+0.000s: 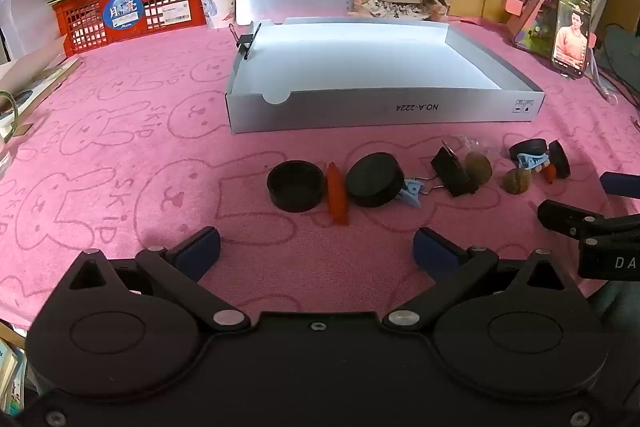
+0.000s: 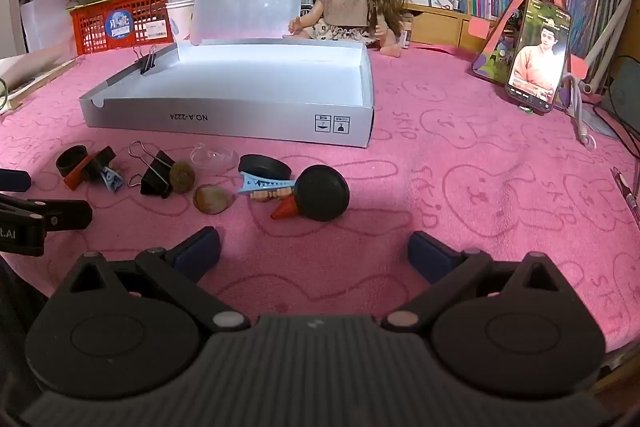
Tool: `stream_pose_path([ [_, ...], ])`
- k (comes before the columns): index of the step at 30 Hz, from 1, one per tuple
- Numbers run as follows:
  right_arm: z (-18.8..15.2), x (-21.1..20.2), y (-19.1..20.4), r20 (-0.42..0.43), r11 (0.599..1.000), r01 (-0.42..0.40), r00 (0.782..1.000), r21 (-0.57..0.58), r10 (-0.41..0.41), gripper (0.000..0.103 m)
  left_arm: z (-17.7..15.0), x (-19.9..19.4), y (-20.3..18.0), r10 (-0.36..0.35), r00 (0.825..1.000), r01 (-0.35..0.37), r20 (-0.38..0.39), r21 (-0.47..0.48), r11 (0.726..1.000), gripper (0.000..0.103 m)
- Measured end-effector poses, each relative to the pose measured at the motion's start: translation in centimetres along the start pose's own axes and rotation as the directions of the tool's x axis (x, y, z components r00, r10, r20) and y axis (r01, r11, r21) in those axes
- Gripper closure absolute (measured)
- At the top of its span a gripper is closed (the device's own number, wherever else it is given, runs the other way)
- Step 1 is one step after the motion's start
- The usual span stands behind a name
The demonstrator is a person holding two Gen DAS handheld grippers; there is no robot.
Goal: Organize rigid objects
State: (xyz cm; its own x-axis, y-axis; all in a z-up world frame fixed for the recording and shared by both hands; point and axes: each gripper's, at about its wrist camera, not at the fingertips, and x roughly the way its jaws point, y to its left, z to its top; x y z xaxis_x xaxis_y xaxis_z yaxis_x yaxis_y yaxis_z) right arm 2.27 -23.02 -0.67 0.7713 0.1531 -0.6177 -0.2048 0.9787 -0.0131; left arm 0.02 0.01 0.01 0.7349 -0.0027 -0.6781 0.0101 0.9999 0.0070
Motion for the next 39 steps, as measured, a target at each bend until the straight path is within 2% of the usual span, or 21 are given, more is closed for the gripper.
stream_pose_path([
  [7, 0.05, 0.04, 0.0, -0.009, 1.0, -0.001, 1.0, 0.003, 0.001, 0.0, 0.41, 0.11, -0.46, 0.01, 1.0, -0.01, -0.019, 0.007, 1.0, 0.0],
  [39, -0.01, -0.09, 0.15, -0.01, 1.0, 0.001, 1.0, 0.003, -0.001, 0.0, 0.15, 0.17, -0.09, 0.001, 1.0, -0.001, -0.014, -0.004, 1.0, 0.0],
])
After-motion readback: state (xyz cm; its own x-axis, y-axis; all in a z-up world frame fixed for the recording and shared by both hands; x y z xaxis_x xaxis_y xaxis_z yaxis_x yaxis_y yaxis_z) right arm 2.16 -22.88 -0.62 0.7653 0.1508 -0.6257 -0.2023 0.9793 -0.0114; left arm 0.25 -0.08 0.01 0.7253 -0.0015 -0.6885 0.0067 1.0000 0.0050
